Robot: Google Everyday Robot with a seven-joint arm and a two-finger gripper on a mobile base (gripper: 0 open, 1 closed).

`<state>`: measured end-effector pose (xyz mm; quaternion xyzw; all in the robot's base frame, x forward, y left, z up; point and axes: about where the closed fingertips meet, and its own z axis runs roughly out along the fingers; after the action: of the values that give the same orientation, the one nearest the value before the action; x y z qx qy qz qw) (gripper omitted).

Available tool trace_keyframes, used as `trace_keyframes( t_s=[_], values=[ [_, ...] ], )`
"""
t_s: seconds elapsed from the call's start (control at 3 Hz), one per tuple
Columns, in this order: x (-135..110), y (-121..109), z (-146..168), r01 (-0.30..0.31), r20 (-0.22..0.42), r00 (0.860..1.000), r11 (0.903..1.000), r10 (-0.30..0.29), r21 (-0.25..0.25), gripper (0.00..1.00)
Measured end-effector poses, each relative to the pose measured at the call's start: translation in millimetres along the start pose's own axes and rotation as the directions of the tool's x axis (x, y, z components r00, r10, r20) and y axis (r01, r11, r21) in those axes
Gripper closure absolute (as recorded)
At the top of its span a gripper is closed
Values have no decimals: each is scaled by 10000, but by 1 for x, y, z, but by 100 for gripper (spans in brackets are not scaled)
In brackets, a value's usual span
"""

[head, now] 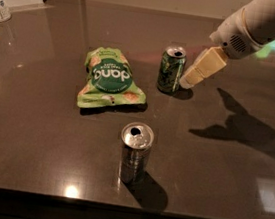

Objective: Move green can near redbull can

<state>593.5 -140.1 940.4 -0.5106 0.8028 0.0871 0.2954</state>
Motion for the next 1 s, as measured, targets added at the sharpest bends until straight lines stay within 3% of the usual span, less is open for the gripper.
trace_keyframes(
  t_s=[1.0],
  values=[
    [-24,-15,51,-65,334,9994,9992,78,-401,0]
  ],
)
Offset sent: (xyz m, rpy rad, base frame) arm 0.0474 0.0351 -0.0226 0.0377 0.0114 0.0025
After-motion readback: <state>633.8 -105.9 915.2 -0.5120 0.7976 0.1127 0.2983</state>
